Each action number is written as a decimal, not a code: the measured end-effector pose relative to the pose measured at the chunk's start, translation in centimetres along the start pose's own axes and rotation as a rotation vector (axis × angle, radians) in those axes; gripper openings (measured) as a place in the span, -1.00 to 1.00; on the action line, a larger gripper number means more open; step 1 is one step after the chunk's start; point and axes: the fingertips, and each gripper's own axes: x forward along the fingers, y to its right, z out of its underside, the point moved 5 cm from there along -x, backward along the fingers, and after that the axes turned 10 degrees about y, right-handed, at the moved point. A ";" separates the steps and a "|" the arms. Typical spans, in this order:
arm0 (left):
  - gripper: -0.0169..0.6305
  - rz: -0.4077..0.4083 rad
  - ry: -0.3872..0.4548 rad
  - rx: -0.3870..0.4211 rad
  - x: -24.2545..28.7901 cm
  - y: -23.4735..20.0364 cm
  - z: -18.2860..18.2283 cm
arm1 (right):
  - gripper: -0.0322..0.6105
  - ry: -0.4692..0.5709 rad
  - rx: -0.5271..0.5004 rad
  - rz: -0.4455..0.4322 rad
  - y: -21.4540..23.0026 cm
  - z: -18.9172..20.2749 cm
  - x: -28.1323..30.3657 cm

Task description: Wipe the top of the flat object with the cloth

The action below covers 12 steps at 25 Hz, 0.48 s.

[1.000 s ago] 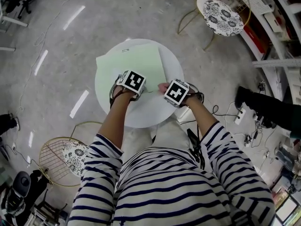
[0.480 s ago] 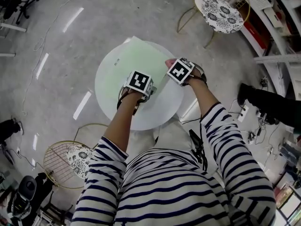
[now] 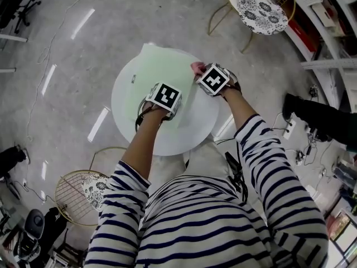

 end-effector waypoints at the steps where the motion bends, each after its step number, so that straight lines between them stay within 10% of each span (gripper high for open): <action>1: -0.13 0.002 -0.002 0.010 0.1 0.0 -0.1 | -0.74 0.013 0.000 -0.005 -0.3 0.1 0.0; 12: -0.19 -0.003 0.012 0.021 0.2 -0.3 0.2 | -0.74 0.088 0.011 -0.055 -5.7 1.5 -0.1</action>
